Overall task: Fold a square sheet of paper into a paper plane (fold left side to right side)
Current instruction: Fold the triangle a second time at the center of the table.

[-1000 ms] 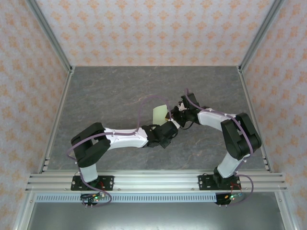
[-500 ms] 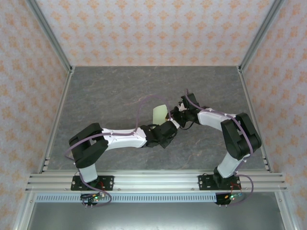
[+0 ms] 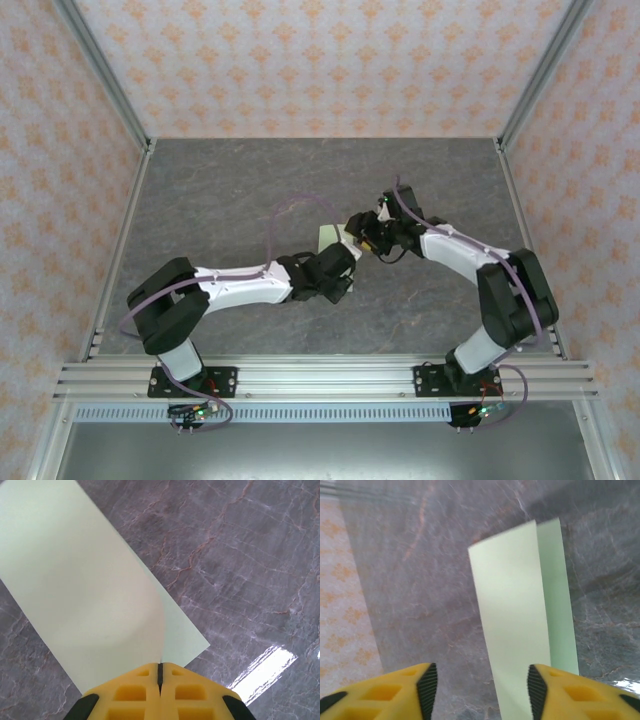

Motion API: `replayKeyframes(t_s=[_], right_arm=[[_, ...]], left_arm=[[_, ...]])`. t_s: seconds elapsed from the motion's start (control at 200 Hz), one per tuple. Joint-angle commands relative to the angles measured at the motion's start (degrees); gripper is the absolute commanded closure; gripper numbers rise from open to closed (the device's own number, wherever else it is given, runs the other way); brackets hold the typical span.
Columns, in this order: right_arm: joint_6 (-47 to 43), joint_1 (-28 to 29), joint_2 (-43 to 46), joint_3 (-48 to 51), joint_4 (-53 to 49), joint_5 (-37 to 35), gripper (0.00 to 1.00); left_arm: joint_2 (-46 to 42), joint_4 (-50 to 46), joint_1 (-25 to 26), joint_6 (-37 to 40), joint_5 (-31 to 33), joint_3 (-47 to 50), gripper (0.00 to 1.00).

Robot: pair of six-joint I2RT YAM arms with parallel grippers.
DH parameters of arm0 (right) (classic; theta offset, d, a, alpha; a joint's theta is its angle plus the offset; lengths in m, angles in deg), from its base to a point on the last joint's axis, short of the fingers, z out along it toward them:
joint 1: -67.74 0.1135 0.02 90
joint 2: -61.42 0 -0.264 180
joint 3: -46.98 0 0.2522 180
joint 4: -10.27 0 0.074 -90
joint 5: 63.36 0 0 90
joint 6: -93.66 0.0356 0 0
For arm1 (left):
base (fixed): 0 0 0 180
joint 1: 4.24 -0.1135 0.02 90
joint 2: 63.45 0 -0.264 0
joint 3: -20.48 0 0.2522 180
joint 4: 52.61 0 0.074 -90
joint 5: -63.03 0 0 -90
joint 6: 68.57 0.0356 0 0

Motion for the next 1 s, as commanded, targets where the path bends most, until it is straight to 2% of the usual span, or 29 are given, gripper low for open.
replayKeyframes(t_s=[0.0,0.135,0.265,0.36,0.51,0.61,0.751,0.996], right_arm=[[-1.8,-0.6,5.4,0.9,-1.2,-5.4,0.41],[-3.4,-0.7,8.3,3.4,-2.7,-5.9,0.41],[-3.9,0.1,10.0,6.7,-3.1,-4.4,0.50],[-2.0,1.9,10.1,9.9,-1.5,-3.6,0.61],[3.0,5.5,9.0,15.1,3.8,-3.7,0.86],[5.3,7.7,7.0,16.7,6.6,-3.6,0.94],[6.4,9.9,4.5,16.7,6.8,-4.8,0.96],[6.1,10.6,0.5,14.7,3.7,-5.2,0.96]], left_arm=[[-2.5,2.1,-1.8,-2.0,-4.4,1.4,1.00],[-3.4,4.2,-4.2,-3.5,-8.8,2.6,1.00],[-3.7,4.6,-6.0,-4.0,-10.8,3.2,1.00],[-3.7,3.9,-6.9,-3.6,-11.3,3.1,1.00],[-3.8,3.0,-8.4,-3.4,-11.8,3.3,1.00],[-3.8,2.3,-9.0,-3.3,-11.6,3.2,1.00],[-3.7,1.3,-9.8,-3.2,-10.6,2.9,1.00],[-3.1,-0.9,-10.8,-1.9,-9.5,2.1,1.00]])
